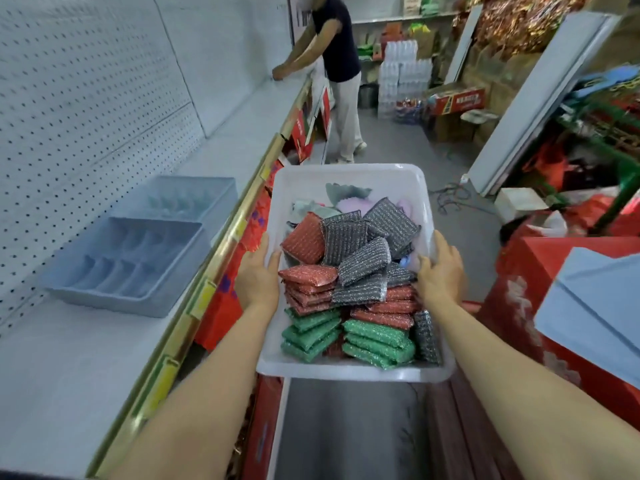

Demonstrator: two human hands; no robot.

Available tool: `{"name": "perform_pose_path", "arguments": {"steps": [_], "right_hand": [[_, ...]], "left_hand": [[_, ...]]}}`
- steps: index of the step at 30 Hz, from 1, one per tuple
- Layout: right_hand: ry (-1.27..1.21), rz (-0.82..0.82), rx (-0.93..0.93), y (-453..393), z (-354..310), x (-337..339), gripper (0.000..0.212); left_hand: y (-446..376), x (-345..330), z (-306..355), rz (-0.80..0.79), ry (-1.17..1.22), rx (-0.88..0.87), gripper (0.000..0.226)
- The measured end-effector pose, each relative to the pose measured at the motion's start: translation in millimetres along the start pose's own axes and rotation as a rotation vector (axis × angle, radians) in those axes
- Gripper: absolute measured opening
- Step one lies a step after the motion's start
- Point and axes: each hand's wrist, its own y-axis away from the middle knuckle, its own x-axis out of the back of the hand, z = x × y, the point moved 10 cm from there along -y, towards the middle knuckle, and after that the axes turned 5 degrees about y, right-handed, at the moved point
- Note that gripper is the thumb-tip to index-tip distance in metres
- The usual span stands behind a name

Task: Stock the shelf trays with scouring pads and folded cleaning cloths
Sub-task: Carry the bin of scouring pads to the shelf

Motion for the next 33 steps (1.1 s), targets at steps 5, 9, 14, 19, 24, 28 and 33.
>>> {"name": "perform_pose_path", "arguments": {"steps": [5, 9, 14, 19, 24, 28, 33], "right_hand": [[0.029, 0.007, 0.008, -71, -35, -34, 0.05], [0.074, 0.009, 0.051, -137, -66, -62, 0.049], [0.054, -0.005, 0.103, -230, -101, -107, 0.05], [0.079, -0.045, 0.2, -312, -156, -152, 0.048], [0.035, -0.087, 0.308, -381, -226, -207, 0.043], [-0.024, -0.12, 0.393, -424, -287, -252, 0.047], [-0.077, -0.226, 0.534, -460, -364, -325, 0.052]], "left_hand": [[-73, -18, 19, 0.046, 0.043, -0.036, 0.048], [-136, -45, 22, 0.072, 0.046, -0.016, 0.048], [-218, -79, 34, 0.113, 0.015, 0.006, 0.048], [-285, -91, 34, 0.196, 0.013, 0.099, 0.048], [-357, -76, 35, 0.323, 0.077, 0.142, 0.047], [-405, -63, 27, 0.43, 0.136, 0.156, 0.047], [-441, -46, -10, 0.532, 0.165, 0.295, 0.047]]}}
